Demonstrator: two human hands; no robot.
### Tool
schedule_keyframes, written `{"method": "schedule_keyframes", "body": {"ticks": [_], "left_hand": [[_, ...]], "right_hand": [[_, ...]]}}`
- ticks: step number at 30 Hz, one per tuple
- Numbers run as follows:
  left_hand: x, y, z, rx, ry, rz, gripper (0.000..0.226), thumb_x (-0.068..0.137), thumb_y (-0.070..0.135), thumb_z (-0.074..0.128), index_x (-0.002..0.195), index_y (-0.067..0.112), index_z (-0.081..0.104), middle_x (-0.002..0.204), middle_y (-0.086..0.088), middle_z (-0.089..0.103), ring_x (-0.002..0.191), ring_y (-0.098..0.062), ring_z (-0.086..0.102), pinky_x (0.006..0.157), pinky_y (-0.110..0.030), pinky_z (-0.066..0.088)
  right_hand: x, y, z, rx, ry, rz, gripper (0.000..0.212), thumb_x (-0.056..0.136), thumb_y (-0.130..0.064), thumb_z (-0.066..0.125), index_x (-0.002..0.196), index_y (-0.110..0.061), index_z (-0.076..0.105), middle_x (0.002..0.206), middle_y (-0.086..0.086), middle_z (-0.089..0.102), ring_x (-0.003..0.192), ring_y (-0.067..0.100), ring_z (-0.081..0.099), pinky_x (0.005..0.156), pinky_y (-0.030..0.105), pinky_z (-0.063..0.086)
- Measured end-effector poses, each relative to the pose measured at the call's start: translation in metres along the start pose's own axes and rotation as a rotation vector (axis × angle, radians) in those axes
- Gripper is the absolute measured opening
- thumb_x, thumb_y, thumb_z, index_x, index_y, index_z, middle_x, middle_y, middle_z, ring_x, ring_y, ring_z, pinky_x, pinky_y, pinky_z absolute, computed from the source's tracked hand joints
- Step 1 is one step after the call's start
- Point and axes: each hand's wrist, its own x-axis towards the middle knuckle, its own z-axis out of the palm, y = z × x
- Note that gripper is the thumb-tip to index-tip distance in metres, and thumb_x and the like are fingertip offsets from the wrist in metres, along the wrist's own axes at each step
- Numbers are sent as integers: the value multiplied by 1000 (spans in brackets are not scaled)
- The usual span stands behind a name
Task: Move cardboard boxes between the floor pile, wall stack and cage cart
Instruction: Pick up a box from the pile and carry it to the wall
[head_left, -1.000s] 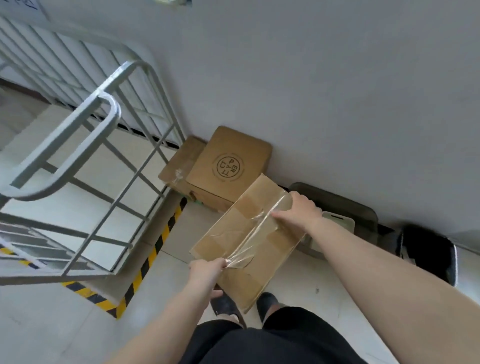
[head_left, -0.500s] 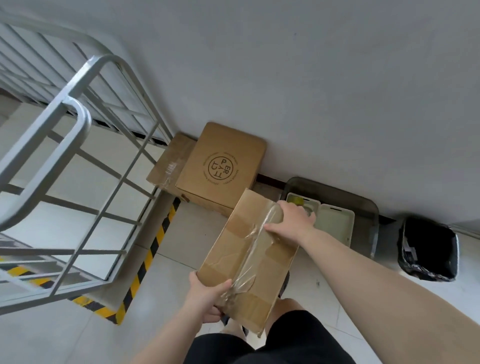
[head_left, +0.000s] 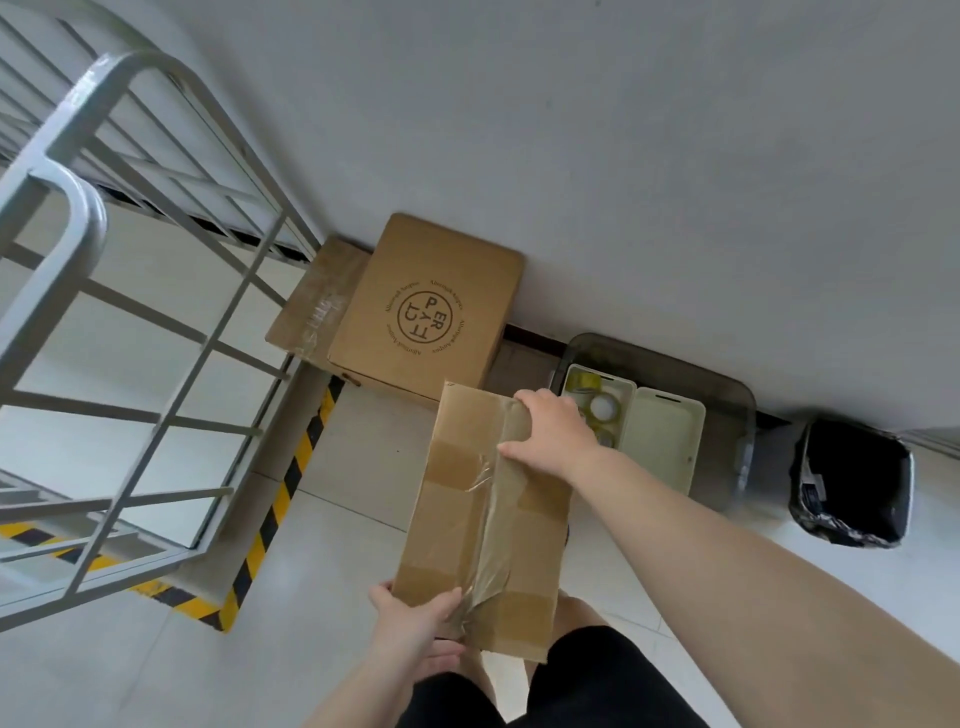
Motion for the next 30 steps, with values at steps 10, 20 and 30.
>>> {"method": "schedule_keyframes", "body": {"ticks": [10, 20, 30], "left_hand": [[11, -8, 12, -12, -150, -33, 59, 83, 18, 71, 119, 21, 24, 110, -21, 60, 71, -35, 70, 63, -38, 58], [16, -7, -19, 149, -130, 12, 40, 90, 14, 61, 117, 17, 31, 111, -19, 60, 57, -23, 62, 47, -29, 49], [16, -11, -8, 320, -134, 166, 54, 82, 34, 70, 125, 28, 37, 107, 2, 58, 92, -23, 59, 73, -40, 57]], "right_hand": [[1, 13, 2, -36, 131, 101, 58, 79, -48, 68, 128, -27, 45, 126, -1, 48, 123, 25, 37, 92, 51, 47], [-11, 5, 16, -66, 133, 236, 52, 87, -50, 57, 130, -25, 42, 132, 3, 43, 128, 28, 34, 95, 53, 44], [-48, 38, 34, 84, 213, 309, 62, 83, -58, 57, 135, -27, 39, 137, 2, 42, 129, 28, 33, 98, 51, 42]]}}
